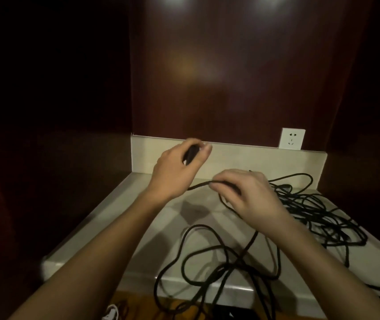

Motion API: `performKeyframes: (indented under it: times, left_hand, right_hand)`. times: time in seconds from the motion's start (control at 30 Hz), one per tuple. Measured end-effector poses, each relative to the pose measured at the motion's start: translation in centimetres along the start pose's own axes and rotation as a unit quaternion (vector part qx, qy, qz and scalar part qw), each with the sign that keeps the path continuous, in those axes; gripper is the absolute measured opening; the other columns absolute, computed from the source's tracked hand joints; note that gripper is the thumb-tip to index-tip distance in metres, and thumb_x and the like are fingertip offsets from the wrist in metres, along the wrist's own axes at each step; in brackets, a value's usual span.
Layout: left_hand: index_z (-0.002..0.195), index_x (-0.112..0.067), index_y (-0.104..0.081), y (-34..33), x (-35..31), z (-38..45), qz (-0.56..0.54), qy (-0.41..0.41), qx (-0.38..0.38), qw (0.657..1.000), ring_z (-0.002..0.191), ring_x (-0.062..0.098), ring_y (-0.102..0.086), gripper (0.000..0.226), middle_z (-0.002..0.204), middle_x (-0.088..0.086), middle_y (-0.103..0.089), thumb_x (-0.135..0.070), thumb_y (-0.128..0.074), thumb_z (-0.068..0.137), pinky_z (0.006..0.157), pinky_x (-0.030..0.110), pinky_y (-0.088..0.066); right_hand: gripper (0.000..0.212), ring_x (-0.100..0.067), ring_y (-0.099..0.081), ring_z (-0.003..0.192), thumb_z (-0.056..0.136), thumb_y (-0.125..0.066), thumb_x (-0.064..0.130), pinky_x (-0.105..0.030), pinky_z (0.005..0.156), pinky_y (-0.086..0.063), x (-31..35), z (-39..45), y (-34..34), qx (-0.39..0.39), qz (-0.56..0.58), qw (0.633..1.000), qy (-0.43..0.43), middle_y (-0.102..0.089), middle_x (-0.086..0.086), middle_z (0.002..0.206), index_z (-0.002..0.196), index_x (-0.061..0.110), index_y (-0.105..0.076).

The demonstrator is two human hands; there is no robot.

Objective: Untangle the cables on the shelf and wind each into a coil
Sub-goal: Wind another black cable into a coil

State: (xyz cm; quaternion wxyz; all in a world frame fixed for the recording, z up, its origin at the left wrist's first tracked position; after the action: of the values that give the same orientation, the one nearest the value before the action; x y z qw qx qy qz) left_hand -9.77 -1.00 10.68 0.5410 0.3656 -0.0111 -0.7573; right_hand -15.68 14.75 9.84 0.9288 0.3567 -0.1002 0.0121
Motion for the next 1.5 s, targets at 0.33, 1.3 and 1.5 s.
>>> performKeyframes:
  times: [0.33,1.3,1.5]
  left_hand:
    - [0.083,-0.016,-0.063,-1.7,-1.1,-4.5,-0.184,0.109,0.356,0.910,0.059,0.005,-0.047,0.031,0.068,-0.005,-0.056,-0.044,-0.059,0.096,0.055,0.023,-0.040]
    - [0.130,0.005,-0.056,-0.7,0.5,-7.9,-0.670,0.391,0.007,0.631,0.123,0.042,-0.059,0.054,0.120,0.030,-0.067,-0.024,-0.049,0.085,0.104,0.046,-0.045]
    - [0.116,-0.019,-0.061,-0.3,1.6,-7.7,-0.599,0.367,-0.168,0.692,0.079,0.025,-0.066,0.027,0.086,0.006,-0.055,-0.034,-0.044,0.102,0.086,0.041,-0.049]
  right_hand:
    - [0.033,-0.017,-0.056,0.055,0.074,-0.084,0.034,-0.038,0.056,-0.046,0.2,3.7,0.4,-0.048,0.099,0.994,-0.008,-0.061,0.001,0.059,0.074,0.011,-0.060]
    - [0.012,-0.037,-0.062,0.075,0.102,-0.042,0.021,-0.046,0.065,-0.050,2.0,-3.7,-8.9,-0.033,-0.011,0.979,-0.200,-0.067,-0.014,0.085,0.111,0.013,-0.040]
    - [0.013,-0.008,-0.044,0.040,0.105,-0.045,0.018,-0.021,0.039,-0.035,4.1,-5.0,-10.1,0.047,0.387,0.842,-0.374,-0.056,0.000,0.061,0.115,0.020,-0.053]
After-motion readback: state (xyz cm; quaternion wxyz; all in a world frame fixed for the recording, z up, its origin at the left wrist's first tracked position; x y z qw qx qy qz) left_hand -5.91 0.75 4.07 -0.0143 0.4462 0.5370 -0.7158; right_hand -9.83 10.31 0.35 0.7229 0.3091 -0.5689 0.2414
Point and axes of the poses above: each hand's wrist, its own z-axis towards the middle knuckle, its own y-axis out of the back of the hand, x = y × z, the point moved 5 cm from there along z, towards the middle knuckle
